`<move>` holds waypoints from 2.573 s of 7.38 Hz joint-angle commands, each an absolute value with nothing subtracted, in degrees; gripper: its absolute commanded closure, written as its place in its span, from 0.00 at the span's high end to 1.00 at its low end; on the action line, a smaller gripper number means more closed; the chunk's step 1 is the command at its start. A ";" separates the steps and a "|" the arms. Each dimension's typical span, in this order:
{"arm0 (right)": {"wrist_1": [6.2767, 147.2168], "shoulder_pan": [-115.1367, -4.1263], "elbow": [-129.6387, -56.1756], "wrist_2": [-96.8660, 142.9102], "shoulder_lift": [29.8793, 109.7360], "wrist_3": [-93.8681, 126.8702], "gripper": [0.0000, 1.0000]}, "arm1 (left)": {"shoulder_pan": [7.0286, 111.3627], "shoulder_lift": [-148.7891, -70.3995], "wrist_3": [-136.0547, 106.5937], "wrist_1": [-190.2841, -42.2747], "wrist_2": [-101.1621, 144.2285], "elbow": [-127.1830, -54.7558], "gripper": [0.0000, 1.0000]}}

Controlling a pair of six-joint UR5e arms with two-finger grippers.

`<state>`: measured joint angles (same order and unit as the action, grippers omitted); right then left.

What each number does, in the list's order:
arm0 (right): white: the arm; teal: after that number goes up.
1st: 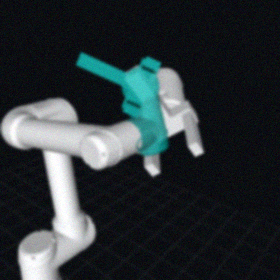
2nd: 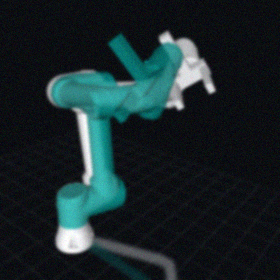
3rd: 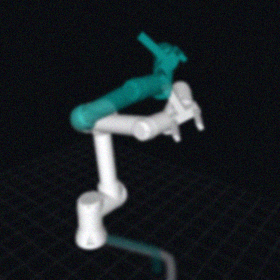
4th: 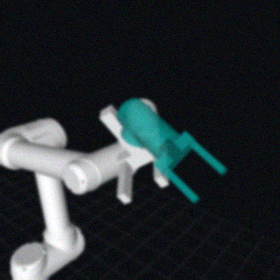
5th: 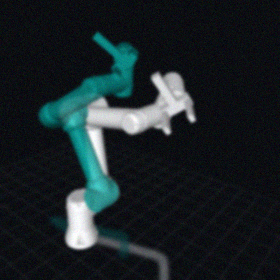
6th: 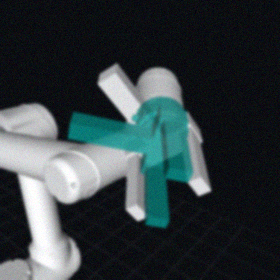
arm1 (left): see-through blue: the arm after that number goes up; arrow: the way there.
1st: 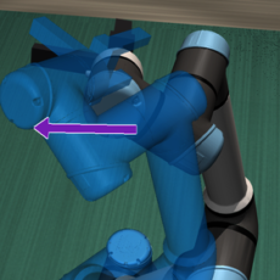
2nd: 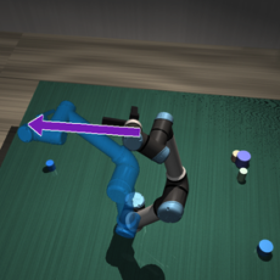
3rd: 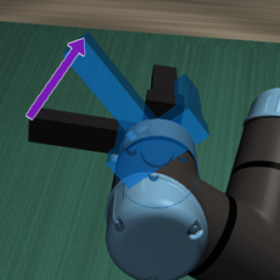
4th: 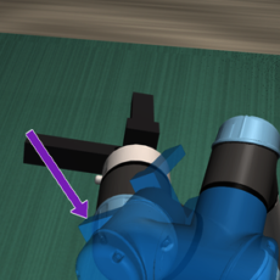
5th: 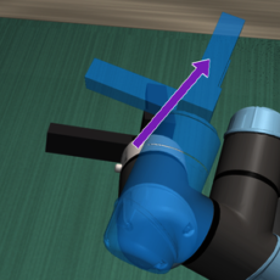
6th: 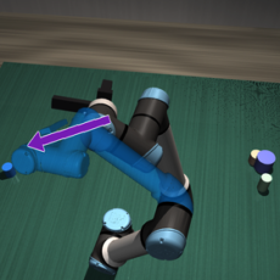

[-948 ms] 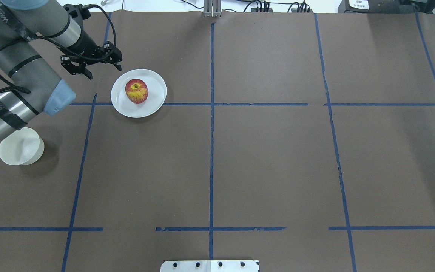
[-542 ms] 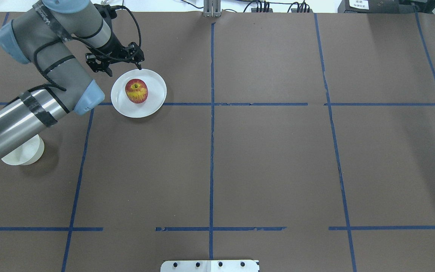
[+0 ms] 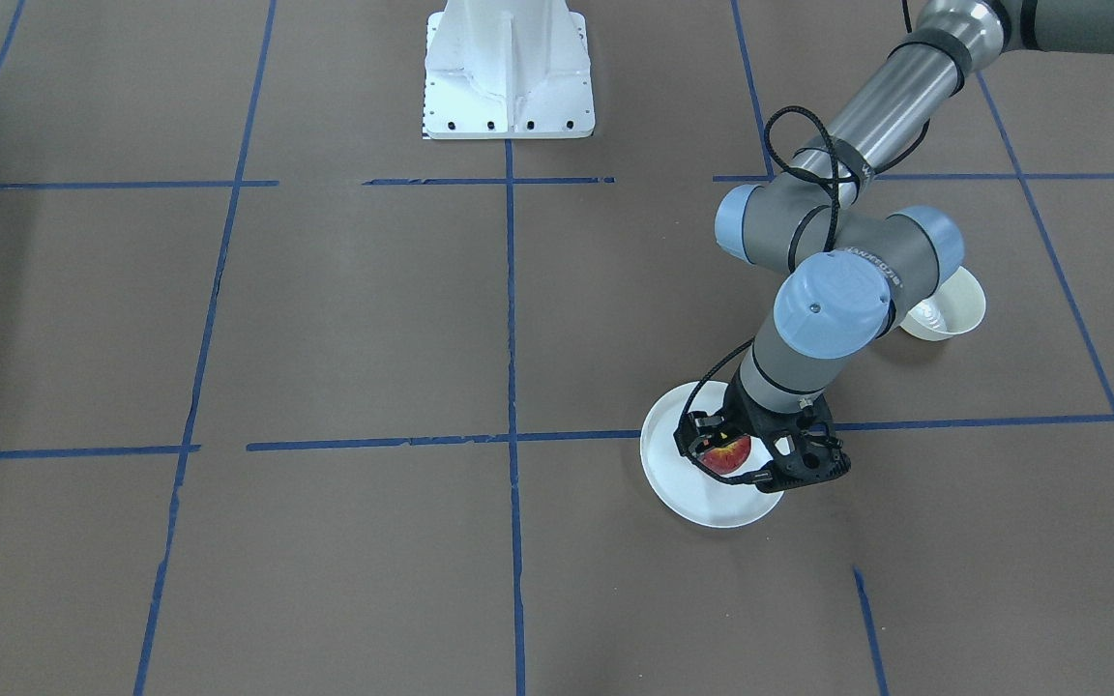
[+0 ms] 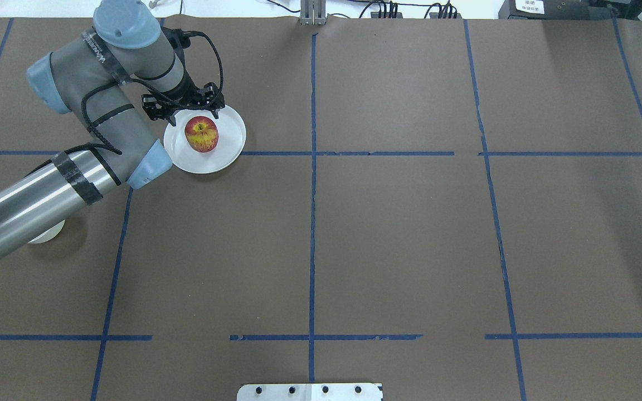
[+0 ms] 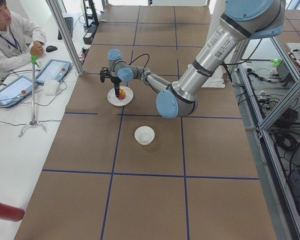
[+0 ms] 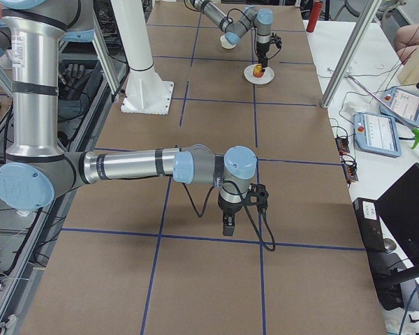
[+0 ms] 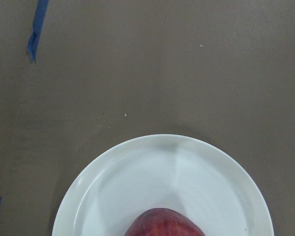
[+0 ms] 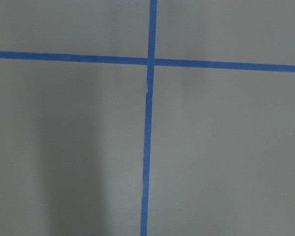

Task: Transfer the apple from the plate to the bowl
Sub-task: 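Lower the left gripper and close it around the red apple, then lift the apple and carry it with the left gripper over the white bowl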

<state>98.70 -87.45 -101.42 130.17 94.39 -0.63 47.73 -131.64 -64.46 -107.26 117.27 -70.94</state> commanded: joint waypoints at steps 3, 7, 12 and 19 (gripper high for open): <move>98.70 -87.45 -101.43 130.25 94.39 -0.62 1.00 | 46.76 -131.84 -64.07 -107.84 117.16 -69.43 0.80; 98.61 -87.45 -101.34 130.17 94.39 -0.62 1.00 | 47.98 -131.31 -63.72 -102.00 117.25 -73.62 0.00; 98.70 -87.45 -101.34 130.17 94.39 -0.62 1.00 | 57.04 -100.18 -43.43 -94.46 117.69 -110.62 0.00; 98.70 -87.45 -101.43 130.17 94.39 -0.70 1.00 | 54.94 -82.97 -49.39 -123.11 117.69 -102.33 0.00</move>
